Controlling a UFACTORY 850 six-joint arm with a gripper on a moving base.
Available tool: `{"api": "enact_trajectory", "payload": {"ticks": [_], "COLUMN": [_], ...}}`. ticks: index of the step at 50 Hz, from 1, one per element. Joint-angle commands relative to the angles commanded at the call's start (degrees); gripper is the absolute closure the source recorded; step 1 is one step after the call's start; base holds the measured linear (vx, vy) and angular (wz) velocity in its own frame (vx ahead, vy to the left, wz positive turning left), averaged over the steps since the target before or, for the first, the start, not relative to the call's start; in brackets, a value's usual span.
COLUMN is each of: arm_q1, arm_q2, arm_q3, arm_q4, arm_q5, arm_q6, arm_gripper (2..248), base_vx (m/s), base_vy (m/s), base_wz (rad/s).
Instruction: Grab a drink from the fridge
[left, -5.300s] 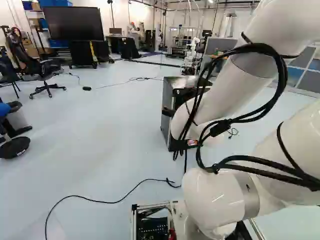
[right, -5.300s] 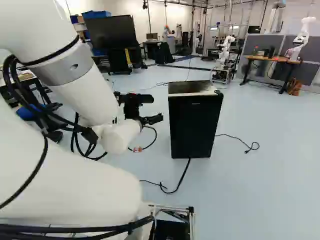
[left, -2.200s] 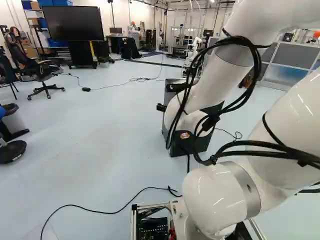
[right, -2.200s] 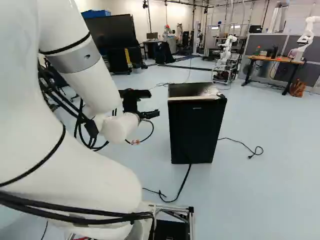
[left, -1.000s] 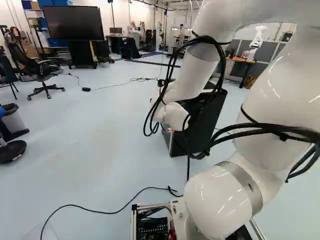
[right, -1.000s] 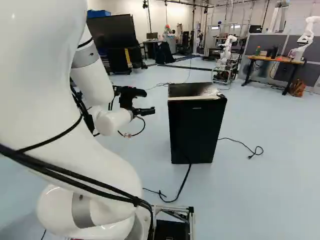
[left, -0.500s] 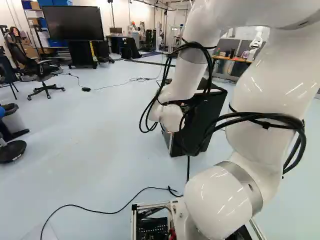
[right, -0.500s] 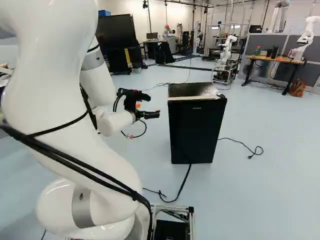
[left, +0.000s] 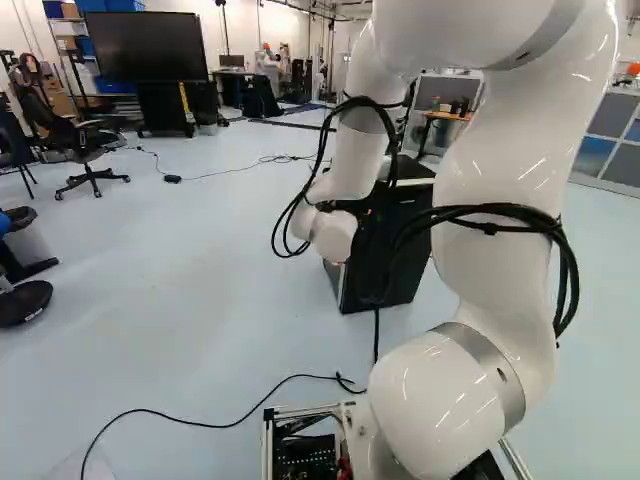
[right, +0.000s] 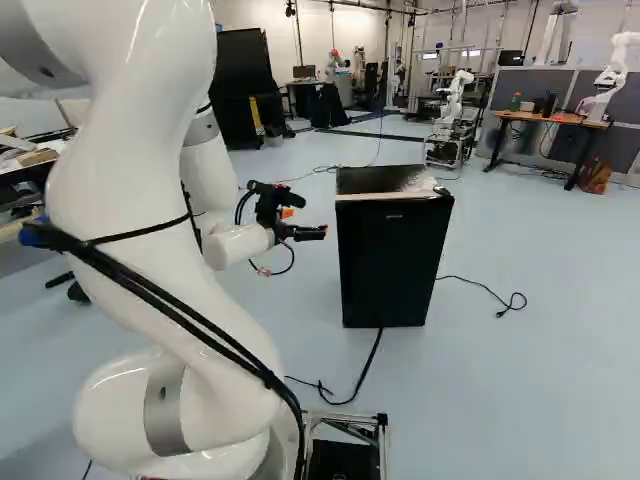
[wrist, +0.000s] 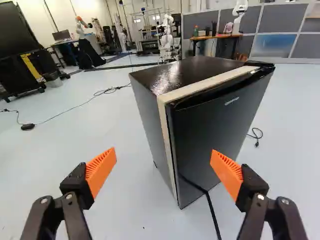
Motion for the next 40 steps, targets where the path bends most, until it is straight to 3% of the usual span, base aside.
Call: {"api": "enact_trajectory", "payload": {"ticks": [40], "arm_q1": [-1.66], "arm_q2": [-13.49], "arm_q3": [-12.5], "arm_q4": [3.59], "arm_q5": [0.87], "arm_q6": [0.0], "arm_gripper": [3], "base_vx": [0.0], "base_vy": [0.0], "base_wz": [0.0]}}
